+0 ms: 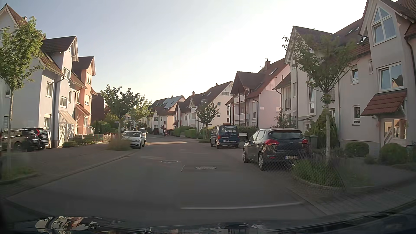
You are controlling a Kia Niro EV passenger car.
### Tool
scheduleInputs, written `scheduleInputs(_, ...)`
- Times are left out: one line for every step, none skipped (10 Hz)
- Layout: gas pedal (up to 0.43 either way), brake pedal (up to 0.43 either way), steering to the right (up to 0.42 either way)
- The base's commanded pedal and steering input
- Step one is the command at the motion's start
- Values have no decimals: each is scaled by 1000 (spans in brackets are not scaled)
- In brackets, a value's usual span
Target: Follow the waypoints while adhering to traffic rules and regulations
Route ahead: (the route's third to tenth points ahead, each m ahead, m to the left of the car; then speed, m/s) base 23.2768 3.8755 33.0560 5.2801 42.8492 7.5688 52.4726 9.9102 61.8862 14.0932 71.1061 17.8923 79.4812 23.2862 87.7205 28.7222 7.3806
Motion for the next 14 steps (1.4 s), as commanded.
scheduleInputs(59,0,-25)
scheduleInputs(59,0,-27)
scheduleInputs(47,0,-29)
scheduleInputs(47,0,-33)
scheduleInputs(47,0,-35)
scheduleInputs(47,0,-36)
scheduleInputs(47,0,-36)
scheduleInputs(47,0,-36)
scheduleInputs(47,0,-36)
scheduleInputs(47,0,-36)
scheduleInputs(47,0,-36)
scheduleInputs(47,0,-35)
scheduleInputs(47,0,-34)
scheduleInputs(47,0,-34)
